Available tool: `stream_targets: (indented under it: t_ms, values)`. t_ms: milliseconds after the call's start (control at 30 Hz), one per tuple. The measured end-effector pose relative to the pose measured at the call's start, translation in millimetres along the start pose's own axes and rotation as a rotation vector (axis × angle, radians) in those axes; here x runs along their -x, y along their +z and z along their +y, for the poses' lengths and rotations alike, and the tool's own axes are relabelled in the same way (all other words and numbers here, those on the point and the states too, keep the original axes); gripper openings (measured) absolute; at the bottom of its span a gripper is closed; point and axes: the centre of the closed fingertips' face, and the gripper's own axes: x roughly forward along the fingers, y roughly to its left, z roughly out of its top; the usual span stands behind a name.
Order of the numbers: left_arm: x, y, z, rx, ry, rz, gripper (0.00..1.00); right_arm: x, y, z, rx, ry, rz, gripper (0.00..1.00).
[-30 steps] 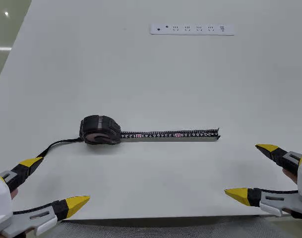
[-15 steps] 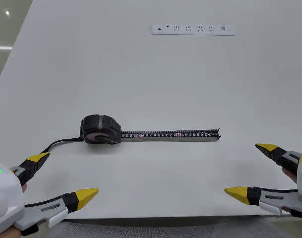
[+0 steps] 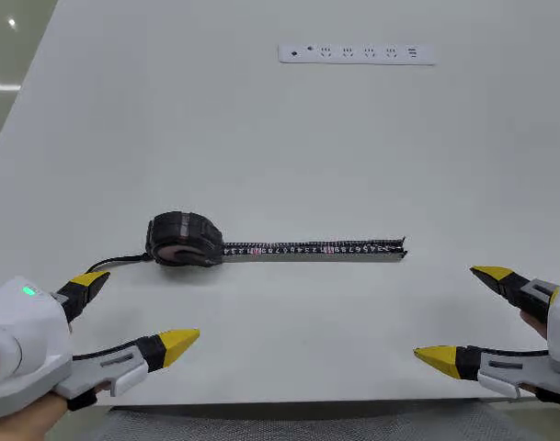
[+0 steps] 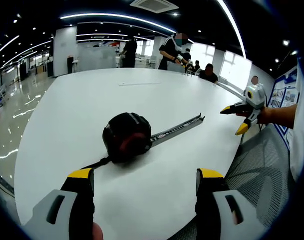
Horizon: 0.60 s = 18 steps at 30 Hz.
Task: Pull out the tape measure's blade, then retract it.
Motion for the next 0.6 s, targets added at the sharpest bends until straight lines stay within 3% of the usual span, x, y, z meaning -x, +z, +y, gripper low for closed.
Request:
stream_targets:
  t_ms: [300, 600]
  values:
    - [-16.6, 12.7, -2.3, 0.009, 0.003, 0.007, 0.81, -0.3, -0.7, -1.3, -0.001, 0.001, 0.001, 0.79]
    - [-31.4, 15.8, -3.3, 0.012, -0.004, 0.024, 0.80, -0.6, 1.9, -4.1, -0.004, -0.003, -0.005, 0.79]
